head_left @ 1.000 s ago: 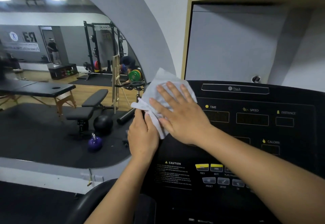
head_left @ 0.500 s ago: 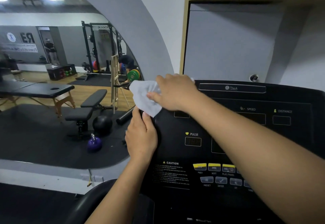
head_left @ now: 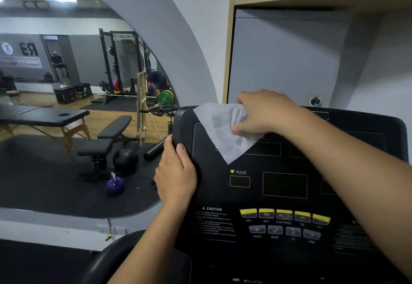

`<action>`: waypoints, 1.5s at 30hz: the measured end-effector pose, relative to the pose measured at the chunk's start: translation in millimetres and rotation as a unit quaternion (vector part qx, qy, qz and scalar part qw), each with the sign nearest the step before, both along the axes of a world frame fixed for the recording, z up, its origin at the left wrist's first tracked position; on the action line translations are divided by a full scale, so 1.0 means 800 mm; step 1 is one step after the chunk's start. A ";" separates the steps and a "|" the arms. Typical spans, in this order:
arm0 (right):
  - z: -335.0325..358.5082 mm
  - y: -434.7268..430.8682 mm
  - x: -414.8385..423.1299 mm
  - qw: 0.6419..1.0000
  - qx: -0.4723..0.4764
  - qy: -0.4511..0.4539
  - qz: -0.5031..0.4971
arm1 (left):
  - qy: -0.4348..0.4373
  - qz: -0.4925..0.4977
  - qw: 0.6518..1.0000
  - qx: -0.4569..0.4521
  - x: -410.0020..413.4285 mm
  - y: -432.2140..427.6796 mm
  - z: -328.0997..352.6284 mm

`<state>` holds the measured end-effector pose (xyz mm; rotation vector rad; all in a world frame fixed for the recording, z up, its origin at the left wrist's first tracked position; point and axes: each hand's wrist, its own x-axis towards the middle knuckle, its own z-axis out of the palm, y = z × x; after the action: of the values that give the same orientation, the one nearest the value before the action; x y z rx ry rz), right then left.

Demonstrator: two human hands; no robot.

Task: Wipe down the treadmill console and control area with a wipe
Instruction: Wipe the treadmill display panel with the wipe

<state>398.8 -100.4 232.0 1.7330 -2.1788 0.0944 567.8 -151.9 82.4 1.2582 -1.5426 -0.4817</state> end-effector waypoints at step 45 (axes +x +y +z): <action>-0.049 -0.010 -0.056 0.977 -0.186 0.087 0.060 | -0.107 -0.068 0.959 -0.254 -0.011 -0.048 0.087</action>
<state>354.1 -108.4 192.7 1.5901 -1.7957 0.3439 558.7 -190.1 151.9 0.8267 -1.7976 -0.0200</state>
